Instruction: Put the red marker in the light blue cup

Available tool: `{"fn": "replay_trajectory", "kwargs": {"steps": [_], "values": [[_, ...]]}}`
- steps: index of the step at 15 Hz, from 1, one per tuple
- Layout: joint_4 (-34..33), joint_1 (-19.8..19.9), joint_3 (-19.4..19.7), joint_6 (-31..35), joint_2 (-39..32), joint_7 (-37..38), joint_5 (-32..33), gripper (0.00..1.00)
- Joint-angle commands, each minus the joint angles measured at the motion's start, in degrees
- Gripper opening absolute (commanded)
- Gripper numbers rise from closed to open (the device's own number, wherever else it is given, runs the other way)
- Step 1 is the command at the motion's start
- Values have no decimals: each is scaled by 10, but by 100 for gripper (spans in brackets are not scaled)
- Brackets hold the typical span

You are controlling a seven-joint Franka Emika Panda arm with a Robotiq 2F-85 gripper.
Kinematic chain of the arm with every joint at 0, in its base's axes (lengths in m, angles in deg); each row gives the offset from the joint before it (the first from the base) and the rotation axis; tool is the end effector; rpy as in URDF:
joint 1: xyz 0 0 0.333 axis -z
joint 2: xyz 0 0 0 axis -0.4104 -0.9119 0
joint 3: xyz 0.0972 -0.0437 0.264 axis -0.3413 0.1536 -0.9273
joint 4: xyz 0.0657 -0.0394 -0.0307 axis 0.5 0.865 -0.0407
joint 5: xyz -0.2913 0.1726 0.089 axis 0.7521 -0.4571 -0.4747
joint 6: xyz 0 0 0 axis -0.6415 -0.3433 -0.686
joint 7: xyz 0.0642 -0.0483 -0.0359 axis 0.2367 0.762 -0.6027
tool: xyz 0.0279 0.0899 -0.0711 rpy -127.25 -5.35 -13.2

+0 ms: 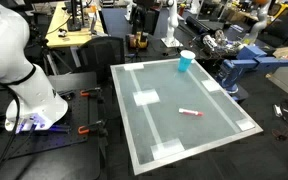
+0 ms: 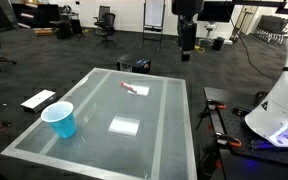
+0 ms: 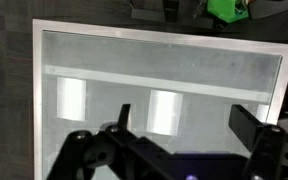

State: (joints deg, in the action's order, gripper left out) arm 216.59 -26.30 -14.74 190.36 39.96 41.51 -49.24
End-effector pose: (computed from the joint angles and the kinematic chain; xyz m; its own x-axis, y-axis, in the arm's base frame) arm 0.3987 0.0688 0.4295 0.9831 0.1213 -0.1371 0.1391 -0.9820 0.1281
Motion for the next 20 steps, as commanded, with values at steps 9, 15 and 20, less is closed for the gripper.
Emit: {"fn": "replay_trajectory", "kwargs": {"steps": [9,15,20], "values": [[-1,-10,9,-1,-1,3,3,100],[-4,0,3,114,-35,75,14,100],[-10,23,0,239,-82,215,84,100]]}}
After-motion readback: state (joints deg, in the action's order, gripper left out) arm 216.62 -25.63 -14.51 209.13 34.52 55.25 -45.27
